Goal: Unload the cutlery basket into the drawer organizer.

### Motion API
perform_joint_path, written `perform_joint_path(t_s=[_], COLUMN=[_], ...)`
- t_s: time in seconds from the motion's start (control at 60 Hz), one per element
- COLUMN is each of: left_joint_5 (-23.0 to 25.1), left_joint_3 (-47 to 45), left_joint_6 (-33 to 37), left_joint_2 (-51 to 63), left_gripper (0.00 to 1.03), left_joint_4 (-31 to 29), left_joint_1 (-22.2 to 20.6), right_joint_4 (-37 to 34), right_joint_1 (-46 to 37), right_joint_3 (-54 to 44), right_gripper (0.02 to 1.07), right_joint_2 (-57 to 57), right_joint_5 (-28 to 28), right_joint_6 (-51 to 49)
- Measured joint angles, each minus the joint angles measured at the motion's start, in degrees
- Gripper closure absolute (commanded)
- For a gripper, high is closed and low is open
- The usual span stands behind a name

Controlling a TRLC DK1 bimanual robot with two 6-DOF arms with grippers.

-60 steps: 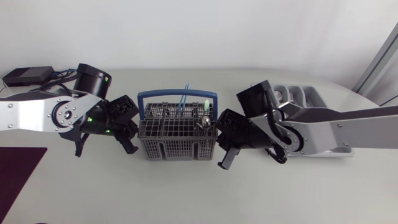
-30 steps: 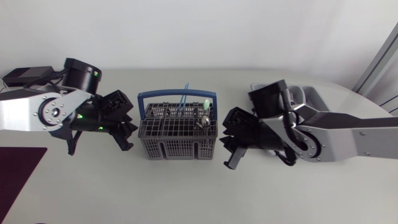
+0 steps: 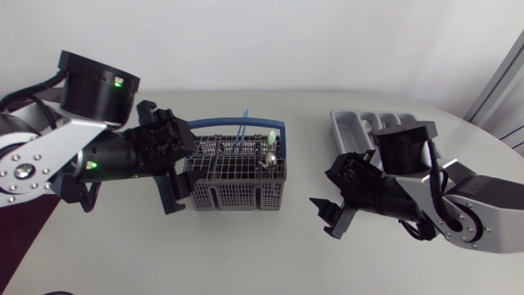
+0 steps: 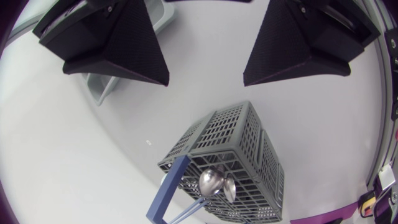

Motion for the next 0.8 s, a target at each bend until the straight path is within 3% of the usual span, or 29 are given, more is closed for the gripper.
perform_joint_path(t_s=[0.233, 0.467, 0.683, 0.8], left_joint_5=[-2.01, -2.75, -3.89, -3.89], left_joint_3=[3.23, 8.94, 10.29, 10.29], left_joint_6=[4.87, 11.10, 17.90, 20.74], left_joint_2=[7.34, 14.62, 18.88, 19.91], left_gripper=[0.15, 0.17, 0.42, 0.44], left_joint_4=[0.79, 2.62, 5.40, 6.03], left_joint_1=[-8.35, -11.37, -11.43, -11.43], right_joint_4=[-0.04, -0.07, -0.24, -0.24], right_joint_1=[-0.33, -0.63, -0.63, -0.81], right_joint_3=[-2.34, -3.43, -3.69, -3.72], right_gripper=[0.16, 0.16, 0.16, 0.16], right_joint_2=[-3.56, -5.11, -6.78, -6.84], right_joint_5=[-1.27, -1.88, -2.97, -3.63], right_joint_6=[-0.85, -1.31, -1.53, -1.55])
